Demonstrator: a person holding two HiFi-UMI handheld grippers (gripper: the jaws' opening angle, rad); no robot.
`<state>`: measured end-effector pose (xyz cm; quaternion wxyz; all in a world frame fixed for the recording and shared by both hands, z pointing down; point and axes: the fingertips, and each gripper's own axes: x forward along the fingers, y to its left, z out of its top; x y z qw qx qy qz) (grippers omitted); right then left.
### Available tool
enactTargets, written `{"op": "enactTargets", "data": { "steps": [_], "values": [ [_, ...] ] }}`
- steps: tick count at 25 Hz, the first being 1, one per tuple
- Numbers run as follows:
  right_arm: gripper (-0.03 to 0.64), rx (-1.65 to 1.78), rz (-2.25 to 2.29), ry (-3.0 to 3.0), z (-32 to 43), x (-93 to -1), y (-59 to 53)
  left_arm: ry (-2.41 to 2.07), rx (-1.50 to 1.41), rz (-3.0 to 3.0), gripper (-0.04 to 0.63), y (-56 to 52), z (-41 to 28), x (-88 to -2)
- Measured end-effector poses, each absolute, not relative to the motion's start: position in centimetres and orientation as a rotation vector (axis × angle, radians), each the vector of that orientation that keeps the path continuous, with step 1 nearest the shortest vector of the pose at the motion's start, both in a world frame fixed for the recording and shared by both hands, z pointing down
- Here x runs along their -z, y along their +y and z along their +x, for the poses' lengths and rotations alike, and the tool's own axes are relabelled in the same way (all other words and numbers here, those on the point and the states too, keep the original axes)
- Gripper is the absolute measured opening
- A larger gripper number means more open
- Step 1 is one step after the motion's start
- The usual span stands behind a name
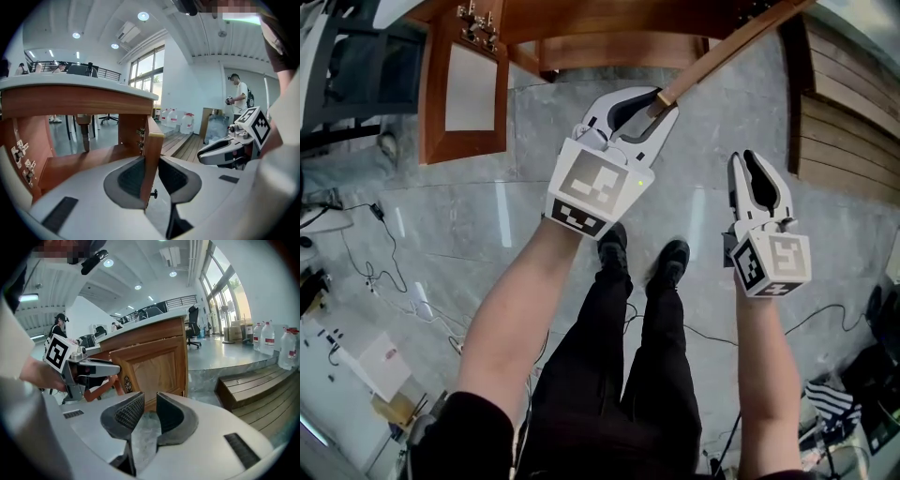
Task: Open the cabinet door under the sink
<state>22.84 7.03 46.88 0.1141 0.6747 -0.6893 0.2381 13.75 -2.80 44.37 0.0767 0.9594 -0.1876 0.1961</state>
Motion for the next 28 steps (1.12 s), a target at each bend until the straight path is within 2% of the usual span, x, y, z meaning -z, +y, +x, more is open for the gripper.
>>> {"op": "enactTargets", "data": {
  "steps": [15, 21, 23, 28],
  "values": [
    [0.094, -0.729, 1.979, -1.987, 29.0, -45.9, 13.9, -0.692, -0.578, 2.761, 0.115, 4.7, 19.1, -44.8],
    [0.092, -0.761, 1.977, -1.956, 31.4, -46.8, 17.3, -0.56, -0.593, 2.799, 0.118, 8.6, 24.3, -45.3],
    [0.092, -0.786, 1.98, -1.942, 32.1, -46.9, 18.3, -0.544, -0.589, 2.792, 0.14, 9.4, 25.9, -45.5],
    [0.091, -0.819, 2.007, -1.911, 33.7, -45.5, 20.8, -0.526, -0.606, 2.771, 0.112, 10.5, 27.0, -44.3]
  ]
}}
